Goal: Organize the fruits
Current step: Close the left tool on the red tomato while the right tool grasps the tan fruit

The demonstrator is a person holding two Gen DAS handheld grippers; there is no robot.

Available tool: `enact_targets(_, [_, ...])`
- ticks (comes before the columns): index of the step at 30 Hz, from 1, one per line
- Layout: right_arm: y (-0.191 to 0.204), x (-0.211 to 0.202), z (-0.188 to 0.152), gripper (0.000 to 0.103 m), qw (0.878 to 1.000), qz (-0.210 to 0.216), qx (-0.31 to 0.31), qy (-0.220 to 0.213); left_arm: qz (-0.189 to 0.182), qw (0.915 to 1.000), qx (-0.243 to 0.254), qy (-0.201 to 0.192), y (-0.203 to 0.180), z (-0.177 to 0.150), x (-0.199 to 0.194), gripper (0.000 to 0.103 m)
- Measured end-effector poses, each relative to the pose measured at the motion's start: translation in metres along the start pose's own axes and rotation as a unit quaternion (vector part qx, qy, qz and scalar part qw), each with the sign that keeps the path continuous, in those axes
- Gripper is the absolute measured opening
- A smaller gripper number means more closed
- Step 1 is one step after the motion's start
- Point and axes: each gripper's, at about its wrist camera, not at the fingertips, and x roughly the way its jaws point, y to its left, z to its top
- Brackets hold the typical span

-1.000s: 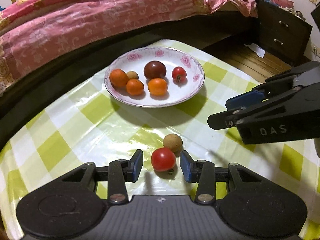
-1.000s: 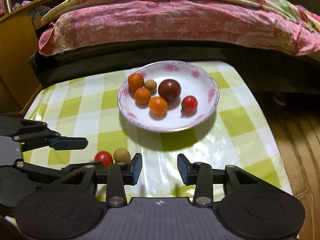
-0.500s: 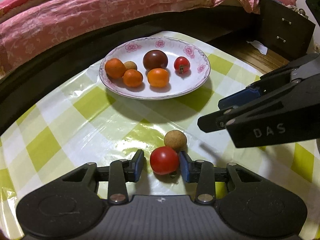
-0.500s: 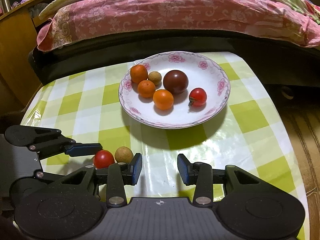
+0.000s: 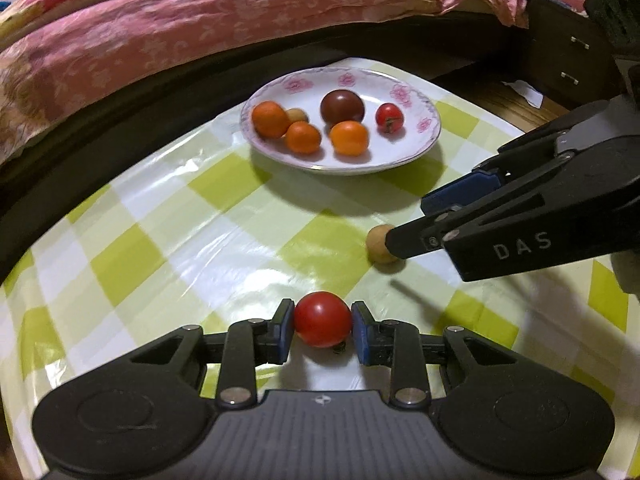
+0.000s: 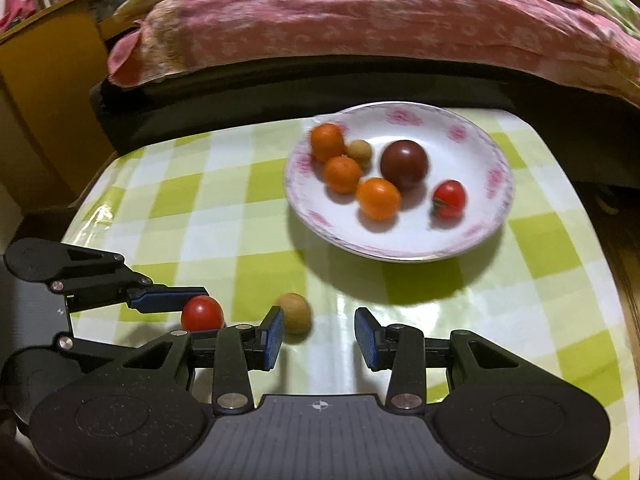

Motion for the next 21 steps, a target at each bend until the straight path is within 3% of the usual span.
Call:
enact_targets(9, [0.014, 0.024, 0.001, 0.035, 0.999, 0.005, -0.029, 0.016, 0.009, 0.9998, 0.019, -0.004, -0.003, -0.006, 0.001, 0.04])
enact_targets(21, [0.018, 0.026, -0.001, 0.033, 0.998, -0.01, -0.067, 0.006, 0.02, 0.9991, 0.036, -0.013, -0.007, -0.007, 0.0, 0.044])
